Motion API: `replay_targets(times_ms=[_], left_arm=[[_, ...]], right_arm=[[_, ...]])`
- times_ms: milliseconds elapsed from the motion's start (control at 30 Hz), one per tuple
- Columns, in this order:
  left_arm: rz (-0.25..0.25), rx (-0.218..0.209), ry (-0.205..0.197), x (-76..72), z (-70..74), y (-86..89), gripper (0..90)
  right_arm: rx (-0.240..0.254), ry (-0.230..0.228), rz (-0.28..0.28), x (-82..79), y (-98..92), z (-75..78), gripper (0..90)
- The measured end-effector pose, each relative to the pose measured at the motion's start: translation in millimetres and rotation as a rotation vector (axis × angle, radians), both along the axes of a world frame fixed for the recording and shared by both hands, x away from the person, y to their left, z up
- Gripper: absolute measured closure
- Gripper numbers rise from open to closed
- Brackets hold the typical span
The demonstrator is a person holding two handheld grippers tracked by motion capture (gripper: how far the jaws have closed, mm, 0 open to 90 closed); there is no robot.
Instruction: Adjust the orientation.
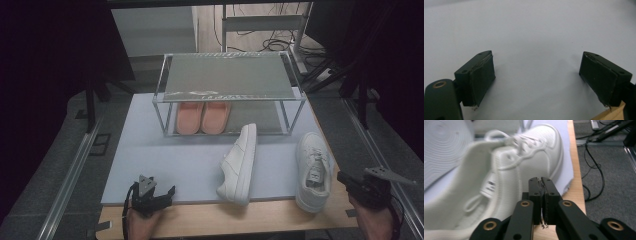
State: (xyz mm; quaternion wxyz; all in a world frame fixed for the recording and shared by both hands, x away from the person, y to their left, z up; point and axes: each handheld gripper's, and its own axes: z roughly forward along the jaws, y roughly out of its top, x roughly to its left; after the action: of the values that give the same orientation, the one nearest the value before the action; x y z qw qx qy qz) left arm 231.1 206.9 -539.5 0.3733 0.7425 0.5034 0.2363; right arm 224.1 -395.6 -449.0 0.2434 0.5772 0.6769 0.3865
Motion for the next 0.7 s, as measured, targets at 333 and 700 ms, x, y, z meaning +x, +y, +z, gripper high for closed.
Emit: replay_targets(times_ms=[333,700], left_arm=[[0.000,0.000,0.000,0.0,0.0,0.0,12.8],[-0.001,0.002,0.001,-0.1,0.1,0.1,12.8]], right_arm=[[-0.010,-0.026,0.079,-2.0,25.4,23.0,89.3],[-0.033,-0.025,0.196,7.6,68.9,29.7,88.1]])
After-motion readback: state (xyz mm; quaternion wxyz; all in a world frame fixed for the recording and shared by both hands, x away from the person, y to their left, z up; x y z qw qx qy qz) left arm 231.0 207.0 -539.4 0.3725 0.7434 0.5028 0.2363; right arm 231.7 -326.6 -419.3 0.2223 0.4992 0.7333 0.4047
